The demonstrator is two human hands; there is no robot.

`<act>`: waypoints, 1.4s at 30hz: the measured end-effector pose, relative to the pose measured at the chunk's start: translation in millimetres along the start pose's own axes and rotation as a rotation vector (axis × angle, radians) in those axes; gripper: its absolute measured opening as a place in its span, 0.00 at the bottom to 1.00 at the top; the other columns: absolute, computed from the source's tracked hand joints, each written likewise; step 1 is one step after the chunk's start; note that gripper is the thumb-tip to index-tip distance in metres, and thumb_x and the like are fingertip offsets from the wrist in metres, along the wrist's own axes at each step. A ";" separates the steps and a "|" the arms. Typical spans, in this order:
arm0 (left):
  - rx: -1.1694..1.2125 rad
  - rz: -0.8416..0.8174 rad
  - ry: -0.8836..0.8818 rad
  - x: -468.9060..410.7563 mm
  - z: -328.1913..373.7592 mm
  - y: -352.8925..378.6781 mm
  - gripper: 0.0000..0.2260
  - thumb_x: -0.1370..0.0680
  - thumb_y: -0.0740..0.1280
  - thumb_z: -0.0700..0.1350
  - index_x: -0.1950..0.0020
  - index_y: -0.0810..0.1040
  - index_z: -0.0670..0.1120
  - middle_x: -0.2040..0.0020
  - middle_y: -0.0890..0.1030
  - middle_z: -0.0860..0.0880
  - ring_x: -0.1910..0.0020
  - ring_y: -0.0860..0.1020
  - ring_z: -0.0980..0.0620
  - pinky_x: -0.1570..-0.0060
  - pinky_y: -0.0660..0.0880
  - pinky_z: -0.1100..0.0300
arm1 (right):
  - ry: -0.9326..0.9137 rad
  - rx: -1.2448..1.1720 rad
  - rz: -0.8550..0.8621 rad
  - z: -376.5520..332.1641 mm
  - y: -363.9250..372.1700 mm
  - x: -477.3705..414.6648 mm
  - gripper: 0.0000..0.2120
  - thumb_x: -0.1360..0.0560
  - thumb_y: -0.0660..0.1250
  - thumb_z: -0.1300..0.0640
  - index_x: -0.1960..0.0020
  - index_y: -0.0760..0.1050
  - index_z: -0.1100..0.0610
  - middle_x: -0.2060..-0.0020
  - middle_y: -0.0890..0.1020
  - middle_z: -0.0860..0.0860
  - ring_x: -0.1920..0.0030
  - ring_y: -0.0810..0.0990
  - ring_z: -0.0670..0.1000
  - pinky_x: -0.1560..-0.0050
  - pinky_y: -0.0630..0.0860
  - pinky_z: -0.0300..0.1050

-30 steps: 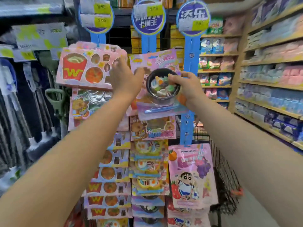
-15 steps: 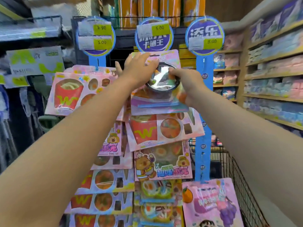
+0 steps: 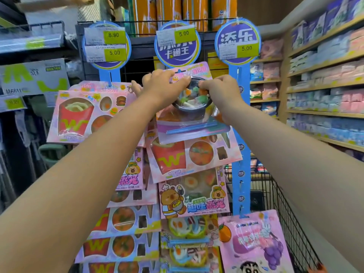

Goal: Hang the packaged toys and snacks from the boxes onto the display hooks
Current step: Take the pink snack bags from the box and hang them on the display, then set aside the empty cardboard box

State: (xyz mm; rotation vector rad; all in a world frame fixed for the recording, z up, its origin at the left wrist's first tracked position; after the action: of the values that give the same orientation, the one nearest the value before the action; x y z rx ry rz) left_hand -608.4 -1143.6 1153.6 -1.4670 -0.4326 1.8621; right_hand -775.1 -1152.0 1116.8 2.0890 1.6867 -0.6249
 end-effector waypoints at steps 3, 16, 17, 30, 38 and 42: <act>-0.004 -0.005 -0.006 4.3 0.3 -0.1 0.27 0.25 0.58 0.65 0.31 0.67 0.54 0.28 0.65 0.48 0.27 0.57 0.43 0.29 0.42 0.37 | 0.032 0.017 -0.028 4.1 4.8 10.0 0.16 0.34 0.70 0.51 0.53 0.70 0.58 0.52 0.77 0.57 0.51 0.78 0.57 0.51 0.75 0.52; -0.254 -0.047 0.216 19.9 0.5 17.5 0.32 0.25 0.55 0.67 0.26 0.58 0.53 0.24 0.56 0.47 0.23 0.51 0.48 0.32 0.34 0.34 | -0.025 0.663 0.073 -2.4 -10.9 30.0 0.30 0.32 0.69 0.46 0.37 0.64 0.59 0.37 0.67 0.58 0.35 0.66 0.60 0.38 0.66 0.55; -0.271 -0.035 0.214 25.2 -1.9 15.4 0.31 0.25 0.55 0.66 0.25 0.58 0.53 0.23 0.54 0.47 0.23 0.50 0.48 0.32 0.34 0.35 | -0.133 0.680 0.121 -17.1 -10.9 37.5 0.28 0.32 0.68 0.47 0.38 0.65 0.59 0.39 0.68 0.57 0.36 0.66 0.60 0.39 0.66 0.53; -0.258 0.247 -0.285 222.2 -165.3 -70.2 0.14 0.26 0.56 0.38 0.49 0.79 0.47 0.46 0.81 0.47 0.44 0.76 0.43 0.41 0.64 0.50 | -0.316 0.669 -0.840 25.1 182.1 224.4 0.06 0.29 0.63 0.58 0.58 0.77 0.59 0.62 0.78 0.55 0.57 0.77 0.57 0.59 0.73 0.44; -0.300 -0.077 -0.925 509.9 -344.3 -64.0 0.13 0.27 0.59 0.37 0.50 0.80 0.48 0.46 0.82 0.46 0.45 0.78 0.44 0.47 0.74 0.54 | -0.355 0.636 -1.554 137.5 324.9 510.5 0.12 0.27 0.64 0.57 0.46 0.78 0.60 0.46 0.80 0.58 0.45 0.78 0.59 0.44 0.77 0.51; -0.227 -0.203 -1.234 629.1 -418.6 -54.1 0.12 0.26 0.61 0.38 0.47 0.79 0.47 0.45 0.80 0.42 0.44 0.78 0.43 0.48 0.73 0.56 | -0.342 0.614 -1.799 179.3 374.2 624.7 0.15 0.25 0.65 0.58 0.40 0.76 0.63 0.41 0.78 0.59 0.41 0.76 0.59 0.43 0.73 0.47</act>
State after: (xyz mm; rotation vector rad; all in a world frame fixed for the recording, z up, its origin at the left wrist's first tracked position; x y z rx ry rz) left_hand -258.5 -730.6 623.6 -0.1785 -1.3181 2.3955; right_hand -314.9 -822.9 624.6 -0.0682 2.9147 -1.9009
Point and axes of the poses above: each hand's wrist, its own x-axis away from the middle knuckle, its own y-axis out of the palm, z = x × y, the point moved 10 cm from there along -x, towards the middle knuckle
